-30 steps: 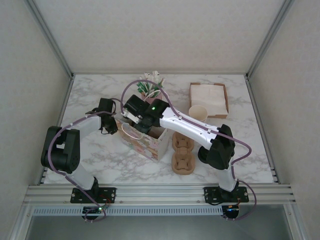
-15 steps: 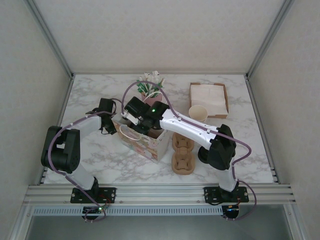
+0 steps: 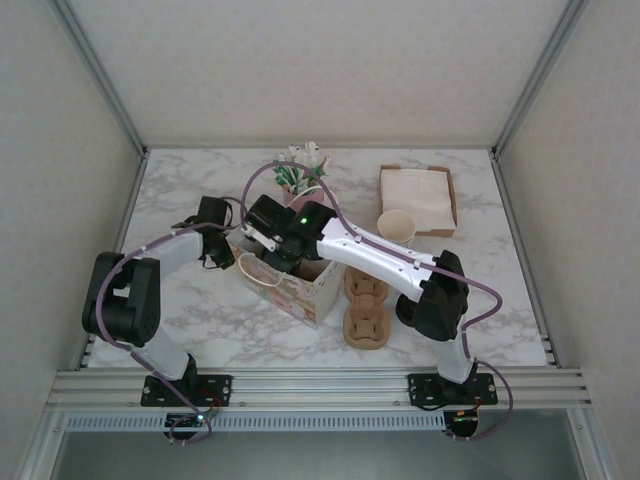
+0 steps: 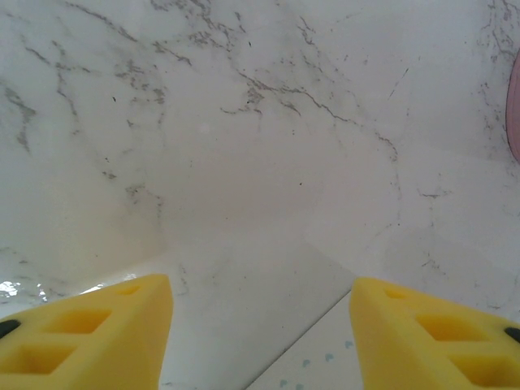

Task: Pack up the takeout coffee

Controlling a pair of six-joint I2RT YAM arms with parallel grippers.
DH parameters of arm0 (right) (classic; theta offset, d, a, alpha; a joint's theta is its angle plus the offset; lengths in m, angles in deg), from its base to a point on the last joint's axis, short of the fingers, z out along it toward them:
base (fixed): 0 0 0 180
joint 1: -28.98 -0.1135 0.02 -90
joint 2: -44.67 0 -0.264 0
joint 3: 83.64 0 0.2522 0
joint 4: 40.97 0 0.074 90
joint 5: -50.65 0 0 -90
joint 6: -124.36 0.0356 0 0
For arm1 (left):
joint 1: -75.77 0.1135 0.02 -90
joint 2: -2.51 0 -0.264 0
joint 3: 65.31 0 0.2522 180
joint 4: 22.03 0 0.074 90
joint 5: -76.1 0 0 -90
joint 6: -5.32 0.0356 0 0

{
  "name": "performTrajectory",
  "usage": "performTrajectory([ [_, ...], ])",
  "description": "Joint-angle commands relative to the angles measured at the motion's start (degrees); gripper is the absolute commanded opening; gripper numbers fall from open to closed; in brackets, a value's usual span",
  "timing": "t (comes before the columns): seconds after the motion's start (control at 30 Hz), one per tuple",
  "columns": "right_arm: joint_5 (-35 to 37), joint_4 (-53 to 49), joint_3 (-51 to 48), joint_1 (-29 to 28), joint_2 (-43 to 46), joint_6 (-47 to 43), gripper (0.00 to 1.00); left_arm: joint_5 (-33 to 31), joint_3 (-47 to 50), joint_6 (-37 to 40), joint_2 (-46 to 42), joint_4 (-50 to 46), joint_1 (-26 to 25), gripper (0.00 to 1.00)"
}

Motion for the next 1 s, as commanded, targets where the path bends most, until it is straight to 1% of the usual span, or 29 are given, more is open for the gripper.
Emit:
performTrajectory([
  [0.0,1.7,-3.9,5.0,-1.8,0.5,-0.2,0.47,-1.1,-0.7,0.8,0.7,-1.7,-0.5,0.59],
  [0.1,-0.2,-2.9,4.5,-2.4,1.6,-0.1,0.47,-1.1,-0.7,0.8,0.7,-1.6,-0.5,0.59],
  [0.17,-1.8,-1.2,1.9,-2.4,2.2,0.2,0.48,-1.4,-0.6,0.8,0.6,-1.6,-0.4,0.59],
  [0.37,-2.7,2.6,-4.3,-2.3,1.4,0.5,0.47,-1.5,-0.5,0.6,0.4,-1.7,-0.5,0.59],
  [0.5,-1.5,4.5,-7.4,-2.3,0.5,-0.5,0.47,-1.5,-0.4,0.6,0.3,-1.7,-0.6,0.59],
  [0.63,1.5,3.3,-9.8,-1.9,-1.4,-1.4,0.47,-1.7,-0.3,0.6,-0.1,-1.9,-0.6,0.60],
  [0.73,2.5,3.9,-13.0,-1.8,-1.4,-1.7,0.47,-1.8,-0.3,0.6,-0.1,-1.8,-0.6,0.60],
  [0.83,2.7,3.7,-14.7,-1.6,-1.2,-1.4,0.47,-1.7,-0.2,0.6,-0.1,-1.8,-0.6,0.60],
  [0.97,0.6,5.7,-13.6,-1.2,1.7,-0.6,0.47,-1.7,-0.2,0.6,-0.1,-2.0,-0.6,0.60],
])
